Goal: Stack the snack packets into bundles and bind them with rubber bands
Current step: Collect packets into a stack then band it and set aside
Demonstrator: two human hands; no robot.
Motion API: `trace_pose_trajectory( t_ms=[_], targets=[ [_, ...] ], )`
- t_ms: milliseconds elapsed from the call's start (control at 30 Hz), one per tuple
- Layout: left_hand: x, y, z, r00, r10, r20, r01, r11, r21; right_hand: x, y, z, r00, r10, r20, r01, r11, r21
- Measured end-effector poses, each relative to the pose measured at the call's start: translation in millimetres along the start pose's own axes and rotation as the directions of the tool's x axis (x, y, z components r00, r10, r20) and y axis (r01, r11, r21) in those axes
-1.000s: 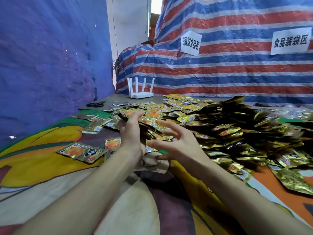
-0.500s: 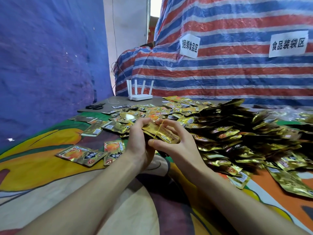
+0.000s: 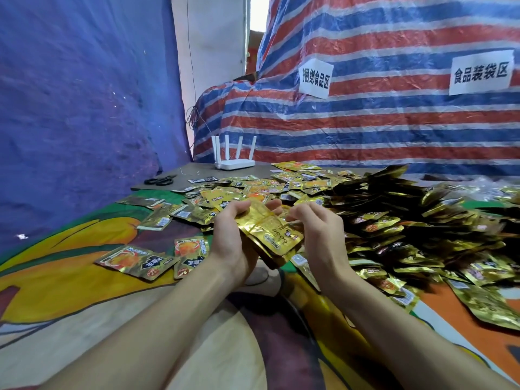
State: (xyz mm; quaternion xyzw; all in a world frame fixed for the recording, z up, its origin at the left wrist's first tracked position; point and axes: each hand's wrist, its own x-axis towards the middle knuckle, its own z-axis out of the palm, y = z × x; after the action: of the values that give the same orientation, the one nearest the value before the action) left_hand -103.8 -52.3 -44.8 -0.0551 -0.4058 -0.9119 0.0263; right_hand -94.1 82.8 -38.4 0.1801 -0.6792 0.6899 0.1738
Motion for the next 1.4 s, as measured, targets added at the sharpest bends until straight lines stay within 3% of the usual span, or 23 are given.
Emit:
trace_pose_trajectory(
  t_ms=[67,200,300,467,633,900,967,1100,1233,1400],
  targets=[
    [-0.4,1.6,-0.7,1.000,0.021,0.021,-0.022,1.000,0.018,-0.3,1.9,-4.7,0.998,-0.053,0.023,0.055,0.992,-0.112],
    [-3.2,-0.3,2.4,0.994,0.031,0.105,-0.040,0.996,0.077,-4.6,5.5,-5.7,0.947,0.016,0.321,0.096,0.940,-0.329],
    [-3.8,-1.9,1.2,0.989,0.042,0.144,-0.061,0.990,0.127,-5.3,6.0,-3.8,0.927,0.016,0.374,0.136,0.916,-0.377],
    [-4.9,-0.8,4.1,0.992,0.019,0.126,-0.062,0.938,0.341,-5.3,-9.4,-12.6,0.952,0.031,0.303,0.120,0.876,-0.467],
    [-9.6,-3.3,8.8,0.987,0.143,0.076,-0.162,0.853,0.496,14.9,-42.0,-42.9,0.991,-0.038,0.128,0.110,0.775,-0.622],
    [-6.3,-7.6,2.5,0.972,0.216,0.095,-0.228,0.752,0.619,118.9,-68.5,-91.4,0.976,-0.203,-0.079,0.029,0.481,-0.876],
    [-3.4,-7.0,-2.7,0.946,0.312,0.082,-0.280,0.668,0.690,138.3,-61.4,-92.3,0.978,-0.191,-0.087,-0.013,0.360,-0.933],
    [3.2,-0.7,-20.0,0.874,0.478,0.092,-0.282,0.342,0.896,142.5,-26.5,-94.8,0.992,0.020,-0.125,-0.125,-0.003,-0.992],
    [6.2,10.3,-33.8,0.854,0.514,0.076,-0.196,0.183,0.963,135.2,-18.3,-89.1,0.986,0.090,-0.144,-0.137,-0.078,-0.988],
    [9.4,21.6,-43.6,0.821,0.570,-0.023,-0.066,0.135,0.989,128.7,-34.9,-62.5,0.998,0.024,-0.052,-0.050,-0.071,-0.996]
  ],
)
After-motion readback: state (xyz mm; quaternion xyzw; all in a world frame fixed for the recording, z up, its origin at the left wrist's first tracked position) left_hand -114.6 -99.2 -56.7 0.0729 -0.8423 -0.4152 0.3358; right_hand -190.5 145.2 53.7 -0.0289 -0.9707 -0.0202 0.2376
